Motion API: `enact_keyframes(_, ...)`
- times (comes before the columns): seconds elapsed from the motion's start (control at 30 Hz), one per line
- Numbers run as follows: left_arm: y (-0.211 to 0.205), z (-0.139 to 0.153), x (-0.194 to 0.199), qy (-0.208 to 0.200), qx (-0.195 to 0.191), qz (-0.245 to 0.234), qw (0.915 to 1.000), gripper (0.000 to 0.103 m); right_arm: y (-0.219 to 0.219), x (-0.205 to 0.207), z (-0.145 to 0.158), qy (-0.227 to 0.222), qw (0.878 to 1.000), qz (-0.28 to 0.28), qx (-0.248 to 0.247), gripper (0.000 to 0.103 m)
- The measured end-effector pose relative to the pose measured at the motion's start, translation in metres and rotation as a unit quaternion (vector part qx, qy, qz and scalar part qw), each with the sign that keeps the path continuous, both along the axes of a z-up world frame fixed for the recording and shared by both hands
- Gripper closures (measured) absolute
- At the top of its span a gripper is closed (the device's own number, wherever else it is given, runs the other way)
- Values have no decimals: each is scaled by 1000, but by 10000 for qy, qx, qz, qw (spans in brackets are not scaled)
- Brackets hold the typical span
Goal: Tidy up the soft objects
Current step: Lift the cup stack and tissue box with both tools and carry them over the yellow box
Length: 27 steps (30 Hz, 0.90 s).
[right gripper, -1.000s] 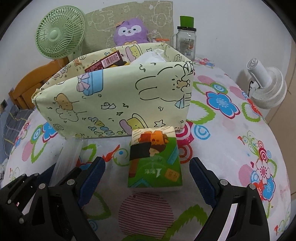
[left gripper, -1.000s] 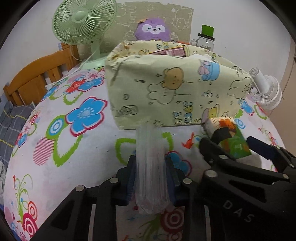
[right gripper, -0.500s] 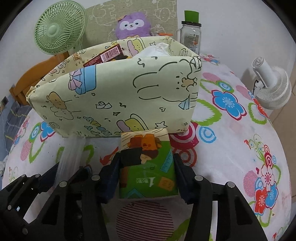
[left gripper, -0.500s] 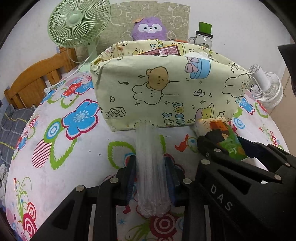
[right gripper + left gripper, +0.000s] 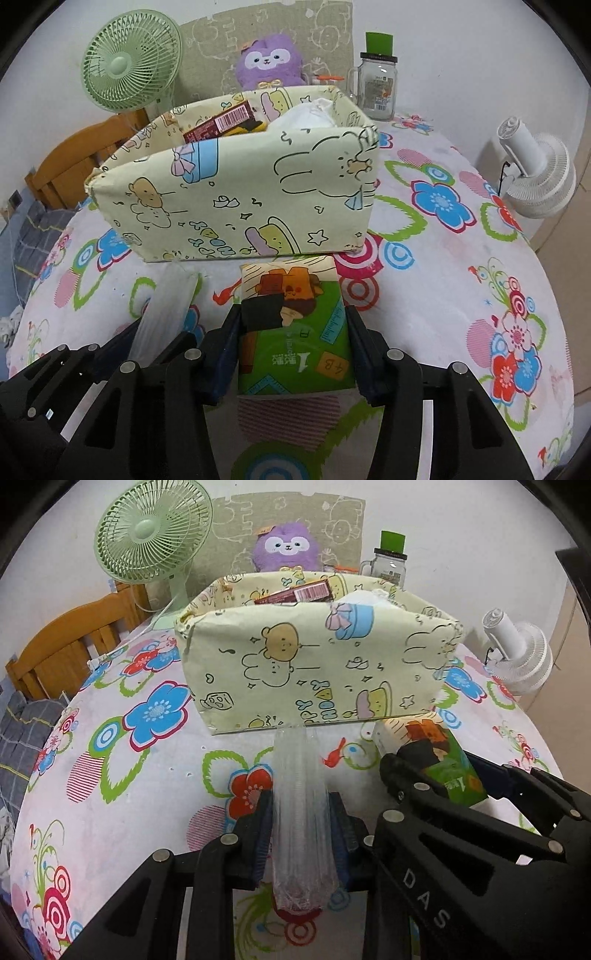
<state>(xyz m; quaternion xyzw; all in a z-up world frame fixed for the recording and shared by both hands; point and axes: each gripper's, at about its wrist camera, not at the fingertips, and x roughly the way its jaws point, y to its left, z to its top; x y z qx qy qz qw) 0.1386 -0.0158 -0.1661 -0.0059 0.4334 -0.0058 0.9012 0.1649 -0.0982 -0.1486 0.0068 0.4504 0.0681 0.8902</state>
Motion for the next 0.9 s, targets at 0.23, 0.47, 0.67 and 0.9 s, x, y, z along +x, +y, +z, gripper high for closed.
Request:
enact_keyframes(0.23, -6, 10, -11, -105, -49, -54, 9999, 74, -5, -14, 11, -88, 9999, -69, -36, 47)
enact_keyframes(0.47, -11, 21, -24, -224, -60, -82, 9997, 74, -9, -28, 24, -199, 9998, -89, -38, 47)
enact_keyframes(0.67, -13, 31, -35, -312, -44, -80, 9995, 75, -12, -39, 34, -283, 9996, -68, 18, 47)
enact_keyframes(0.9, -13, 45, -46, -443, -41, -62, 9990, 75, -13, -49, 49, -406, 9992, -56, 18, 47)
